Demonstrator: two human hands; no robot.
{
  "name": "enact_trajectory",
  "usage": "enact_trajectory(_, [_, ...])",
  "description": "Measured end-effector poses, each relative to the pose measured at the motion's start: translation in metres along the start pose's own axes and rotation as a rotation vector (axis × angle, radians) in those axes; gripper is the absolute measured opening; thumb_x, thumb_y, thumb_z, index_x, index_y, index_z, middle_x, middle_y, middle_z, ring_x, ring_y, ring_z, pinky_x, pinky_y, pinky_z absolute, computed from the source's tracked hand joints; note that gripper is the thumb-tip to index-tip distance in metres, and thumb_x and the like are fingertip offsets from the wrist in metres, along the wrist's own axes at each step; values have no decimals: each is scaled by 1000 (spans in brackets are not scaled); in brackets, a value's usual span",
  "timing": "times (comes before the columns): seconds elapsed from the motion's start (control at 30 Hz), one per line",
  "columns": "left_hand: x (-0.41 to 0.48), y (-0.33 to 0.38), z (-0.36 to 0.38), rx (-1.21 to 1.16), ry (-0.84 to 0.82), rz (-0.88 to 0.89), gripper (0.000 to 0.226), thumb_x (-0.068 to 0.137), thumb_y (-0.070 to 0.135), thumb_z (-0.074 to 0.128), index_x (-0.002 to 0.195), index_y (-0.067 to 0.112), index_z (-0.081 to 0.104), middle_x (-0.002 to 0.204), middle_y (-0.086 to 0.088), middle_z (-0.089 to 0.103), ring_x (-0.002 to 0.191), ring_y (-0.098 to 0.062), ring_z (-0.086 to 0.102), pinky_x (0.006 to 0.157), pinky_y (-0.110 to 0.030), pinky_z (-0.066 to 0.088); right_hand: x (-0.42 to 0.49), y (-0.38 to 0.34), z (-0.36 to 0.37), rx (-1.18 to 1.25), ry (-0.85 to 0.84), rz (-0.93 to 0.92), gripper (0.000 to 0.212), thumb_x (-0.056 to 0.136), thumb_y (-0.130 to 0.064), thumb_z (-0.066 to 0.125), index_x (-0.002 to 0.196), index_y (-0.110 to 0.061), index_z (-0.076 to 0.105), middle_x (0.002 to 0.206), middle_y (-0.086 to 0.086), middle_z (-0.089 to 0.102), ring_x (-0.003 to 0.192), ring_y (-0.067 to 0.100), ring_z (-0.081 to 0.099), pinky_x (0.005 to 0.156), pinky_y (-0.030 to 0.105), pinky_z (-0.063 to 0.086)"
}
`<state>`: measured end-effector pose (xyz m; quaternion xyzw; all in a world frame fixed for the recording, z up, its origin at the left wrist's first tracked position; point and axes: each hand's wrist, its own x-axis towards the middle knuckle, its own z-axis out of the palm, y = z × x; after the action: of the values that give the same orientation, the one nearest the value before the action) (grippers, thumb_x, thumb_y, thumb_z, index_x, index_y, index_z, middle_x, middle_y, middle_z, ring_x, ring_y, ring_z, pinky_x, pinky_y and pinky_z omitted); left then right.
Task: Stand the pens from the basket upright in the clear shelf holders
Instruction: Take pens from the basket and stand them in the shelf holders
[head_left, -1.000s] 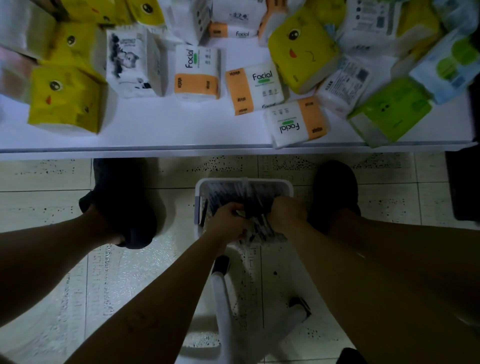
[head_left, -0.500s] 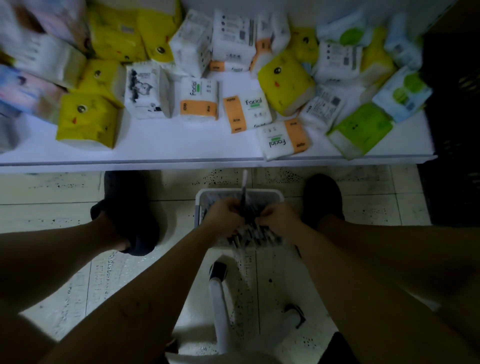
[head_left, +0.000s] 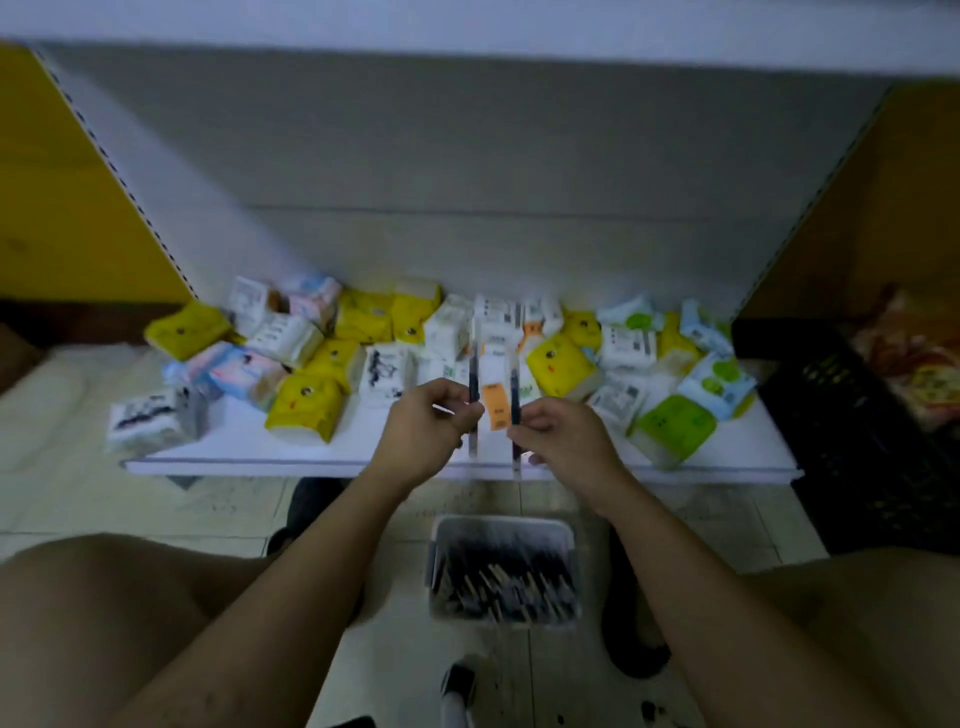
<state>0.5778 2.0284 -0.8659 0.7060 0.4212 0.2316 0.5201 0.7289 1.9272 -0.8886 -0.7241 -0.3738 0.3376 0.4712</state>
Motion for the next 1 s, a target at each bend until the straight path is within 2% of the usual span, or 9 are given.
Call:
enact_trajectory(0.13, [-9, 61, -27, -72, 84, 162, 6, 84, 13, 71, 89, 13, 69, 74, -2, 67, 75, -27, 67, 75, -50, 57, -6, -80, -11, 44, 84, -180, 18, 80, -12, 76, 77, -26, 66, 71, -3, 66, 74, 24, 68, 66, 37, 57])
enact_trajectory(0.23, [-15, 106, -50, -75, 128, 276, 8, 83, 12, 72, 89, 18, 72, 78, -4, 72, 76, -23, 69, 78, -48, 57, -11, -135, -17, 90, 88, -300, 15, 80, -9, 76, 83, -21, 68, 74, 4, 67, 70, 21, 66, 63, 33, 56])
enact_trajectory(0.3, [-17, 135, -67, -70, 169, 341, 9, 83, 13, 72, 89, 19, 73, 79, -2, 74, 76, -18, 70, 79, -45, 57, -13, -170, -21, 137, 97, -373, 20, 81, -8, 75, 90, -23, 66, 71, 2, 64, 67, 17, 64, 64, 33, 54])
enact_trajectory(0.43, [-17, 186, -100, -83, 233, 471, 13, 84, 12, 72, 98, 14, 71, 84, -8, 73, 80, -19, 70, 77, -48, 57, -12, -234, -31, 132, 120, -516, 26, 84, -7, 72, 90, -30, 60, 62, -10, 58, 68, 22, 63, 68, 46, 56])
enact_trajectory(0.53, [-13, 220, -126, -71, 286, 563, 23, 85, 9, 71, 107, 15, 68, 80, -7, 72, 77, -21, 70, 75, -46, 58, -8, -276, -38, 101, 120, -593, 20, 85, -7, 71, 92, -24, 62, 66, -4, 64, 70, 25, 66, 68, 51, 57])
enact_trajectory(0.67, [2, 254, -156, -95, 355, 588, 20, 86, 10, 68, 98, 25, 65, 77, 0, 70, 72, -19, 70, 66, -37, 61, 9, -326, -40, 19, 147, -632, 13, 87, -17, 69, 99, -19, 64, 79, 0, 71, 71, 20, 70, 71, 48, 59])
enact_trajectory(0.77, [19, 272, -177, -68, 422, 589, 16, 87, 14, 67, 98, 24, 62, 85, 0, 68, 74, -15, 69, 63, -29, 60, 28, -354, -38, -13, 143, -677, 10, 88, -19, 69, 96, -17, 65, 84, -2, 70, 78, 18, 69, 73, 44, 60])
enact_trajectory(0.87, [40, 284, -203, -9, 517, 584, 9, 88, 20, 67, 96, 23, 63, 83, 1, 69, 75, -14, 68, 62, -29, 60, 51, -379, -37, -36, 147, -726, 8, 86, -20, 71, 91, -17, 66, 82, -3, 69, 75, 17, 68, 70, 40, 60])
enact_trajectory(1.0, [69, 299, -232, 72, 620, 555, 14, 85, 24, 71, 97, 19, 66, 81, 3, 70, 73, -14, 67, 65, -30, 58, 87, -411, -37, -21, 156, -763, 13, 85, -16, 71, 94, -20, 63, 77, 0, 69, 70, 18, 69, 67, 39, 60])
